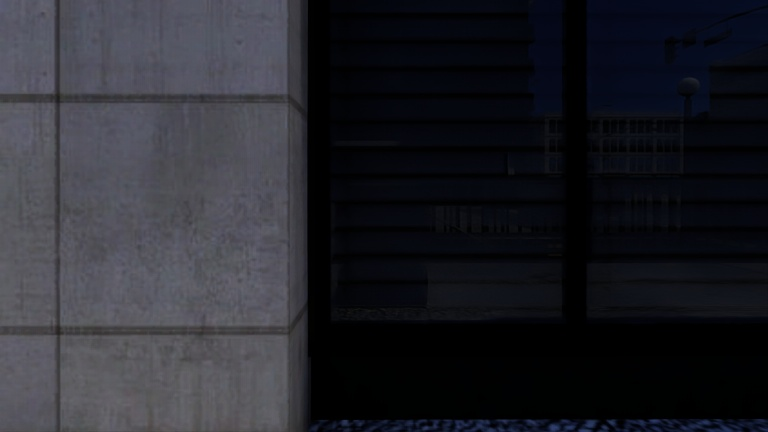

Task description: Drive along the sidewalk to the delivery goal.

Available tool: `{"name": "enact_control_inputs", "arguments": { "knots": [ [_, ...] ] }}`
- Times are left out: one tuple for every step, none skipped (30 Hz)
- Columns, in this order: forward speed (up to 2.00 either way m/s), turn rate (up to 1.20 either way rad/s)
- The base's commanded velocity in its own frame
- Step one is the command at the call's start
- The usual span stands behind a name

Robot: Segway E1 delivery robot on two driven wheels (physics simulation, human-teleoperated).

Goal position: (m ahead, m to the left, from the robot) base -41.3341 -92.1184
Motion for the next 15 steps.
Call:
{"name": "enact_control_inputs", "arguments": {
  "knots": [
    [0.0, 0.0],
    [0.0, 0.0],
    [0.0, 0.0],
    [0.0, 0.0],
    [0.0, 0.0],
    [0.0, 0.0],
    [0.0, 0.0],
    [0.0, 0.0],
    [0.0, 0.0],
    [0.0, 0.06],
    [0.0, 0.17],
    [0.0, 0.28],
    [0.0, 0.28],
    [0.0, 0.33],
    [0.0, 0.36]
  ]
}}
